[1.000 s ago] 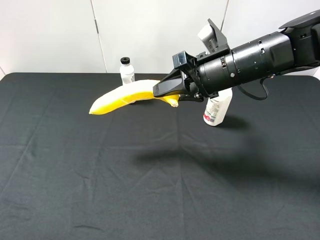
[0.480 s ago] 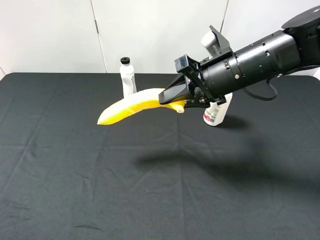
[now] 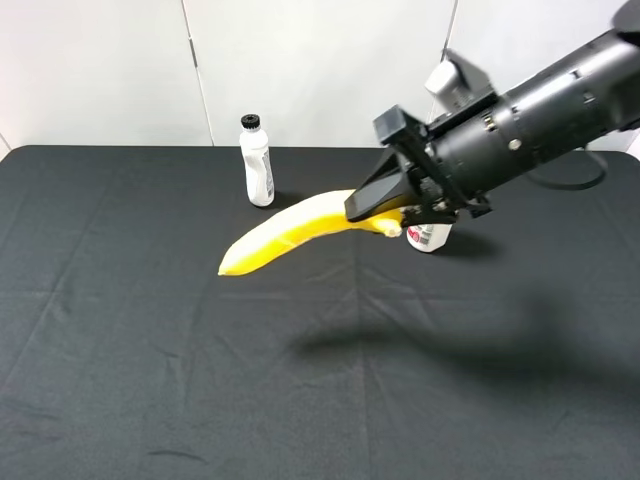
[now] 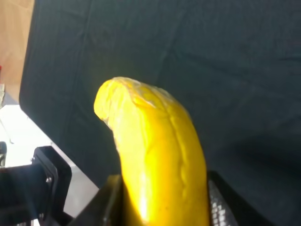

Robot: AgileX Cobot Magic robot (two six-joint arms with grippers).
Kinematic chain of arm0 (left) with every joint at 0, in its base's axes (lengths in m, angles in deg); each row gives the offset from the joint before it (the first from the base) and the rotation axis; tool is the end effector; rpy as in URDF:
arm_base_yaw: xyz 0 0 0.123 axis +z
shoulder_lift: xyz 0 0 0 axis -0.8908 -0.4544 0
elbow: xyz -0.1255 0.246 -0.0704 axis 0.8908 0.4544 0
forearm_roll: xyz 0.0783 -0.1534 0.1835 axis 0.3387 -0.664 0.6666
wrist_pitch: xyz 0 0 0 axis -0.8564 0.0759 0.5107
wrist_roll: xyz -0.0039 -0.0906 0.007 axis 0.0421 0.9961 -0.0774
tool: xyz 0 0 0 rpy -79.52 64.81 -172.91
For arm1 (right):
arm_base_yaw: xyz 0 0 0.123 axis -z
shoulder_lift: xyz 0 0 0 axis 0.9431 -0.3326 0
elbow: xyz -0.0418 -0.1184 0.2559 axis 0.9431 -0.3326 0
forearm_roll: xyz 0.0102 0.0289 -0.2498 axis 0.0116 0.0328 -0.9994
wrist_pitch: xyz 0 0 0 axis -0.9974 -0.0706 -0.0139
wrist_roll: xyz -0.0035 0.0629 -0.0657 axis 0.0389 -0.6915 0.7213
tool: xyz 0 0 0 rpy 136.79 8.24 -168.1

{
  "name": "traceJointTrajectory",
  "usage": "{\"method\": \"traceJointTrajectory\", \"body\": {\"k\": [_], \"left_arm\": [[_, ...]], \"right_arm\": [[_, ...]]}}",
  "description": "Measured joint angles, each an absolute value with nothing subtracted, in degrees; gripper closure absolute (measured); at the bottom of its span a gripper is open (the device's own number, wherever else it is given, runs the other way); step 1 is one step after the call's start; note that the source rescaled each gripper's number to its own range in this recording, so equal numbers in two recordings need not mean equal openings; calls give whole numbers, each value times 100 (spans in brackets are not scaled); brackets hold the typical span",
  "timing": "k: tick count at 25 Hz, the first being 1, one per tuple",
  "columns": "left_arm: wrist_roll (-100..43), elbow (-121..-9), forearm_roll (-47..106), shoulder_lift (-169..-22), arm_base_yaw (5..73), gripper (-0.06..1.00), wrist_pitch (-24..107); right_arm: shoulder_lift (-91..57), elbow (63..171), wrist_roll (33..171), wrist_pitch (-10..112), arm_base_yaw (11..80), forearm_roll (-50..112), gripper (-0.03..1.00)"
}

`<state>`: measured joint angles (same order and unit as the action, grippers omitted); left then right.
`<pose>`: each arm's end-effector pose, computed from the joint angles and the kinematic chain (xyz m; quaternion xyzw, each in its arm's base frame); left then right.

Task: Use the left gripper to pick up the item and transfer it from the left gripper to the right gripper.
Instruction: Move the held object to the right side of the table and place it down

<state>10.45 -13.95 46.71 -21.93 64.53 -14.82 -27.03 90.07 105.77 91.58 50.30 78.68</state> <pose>-0.0054 0.0046 0.2779 -0.0458 0.8495 0.0170 0.5254 0.2408 0.1497 0.2613 -0.1195 0.9053 0.3827 0.1404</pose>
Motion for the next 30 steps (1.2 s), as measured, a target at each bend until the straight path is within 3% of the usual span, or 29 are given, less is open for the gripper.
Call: {"method": "traceJointTrajectory", "body": {"k": [22,30], "left_arm": [[1045,-1395,4671,-2193,6455,-5,-1482],[1045,-1395,4671,-2193,6455,-5,-1482]], "right_arm": [[-2572,9017,10334,10812,8461,6263,94],[-3618,9017,10521,11059,8766,6233,94]]}}
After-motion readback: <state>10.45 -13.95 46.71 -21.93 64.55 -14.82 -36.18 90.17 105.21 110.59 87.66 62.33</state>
